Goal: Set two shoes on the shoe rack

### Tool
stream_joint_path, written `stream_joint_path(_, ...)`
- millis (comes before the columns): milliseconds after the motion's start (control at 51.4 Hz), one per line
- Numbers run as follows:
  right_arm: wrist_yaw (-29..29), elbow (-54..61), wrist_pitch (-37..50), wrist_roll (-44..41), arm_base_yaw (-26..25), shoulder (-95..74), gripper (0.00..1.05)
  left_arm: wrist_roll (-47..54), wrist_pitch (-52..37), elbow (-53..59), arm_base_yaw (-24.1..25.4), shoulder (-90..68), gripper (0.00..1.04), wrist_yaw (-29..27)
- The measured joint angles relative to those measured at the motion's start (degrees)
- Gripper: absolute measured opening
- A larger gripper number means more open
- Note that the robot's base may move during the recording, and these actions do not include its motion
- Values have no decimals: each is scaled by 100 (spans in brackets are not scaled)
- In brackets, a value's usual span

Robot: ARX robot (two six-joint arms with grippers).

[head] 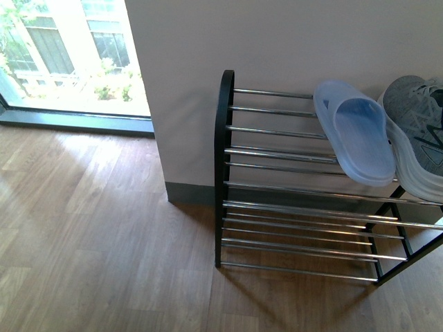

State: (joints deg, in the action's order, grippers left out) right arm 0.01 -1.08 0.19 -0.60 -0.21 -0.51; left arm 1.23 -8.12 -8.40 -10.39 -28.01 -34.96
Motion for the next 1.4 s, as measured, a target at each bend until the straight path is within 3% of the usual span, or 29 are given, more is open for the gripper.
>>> stream_joint_path(156,0,0,0,0,0,15,4,0,0,-2,0,2,2,-2)
stream_joint_path(739,-20,0,0,0,0,17,95,0,0,0,0,2,2,-33)
stream_joint_path(1031,46,0,-20,15,13,24,95,-4,2,-2,-2,4,2,35)
stream_joint_path(1128,17,0,-20,17,11,26,95,-986,1360,-433,85,-234,2,1102)
stream_joint_path(1167,17,0,-20,17,11,24,95,-1718,1784,-597,164,-483,2,1827)
stream_joint_path(1265,17,0,-20,17,17,26,95,-2983,1410,-1003,308,-1423,2,3042)
stream_joint_path(1342,15,0,-20,17,17,26,95,-3296,846,-1488,398,-2468,2,3547)
stream_joint_path(1401,15,0,-20,17,17,26,95,-3305,693,-1733,409,-2931,2,3598)
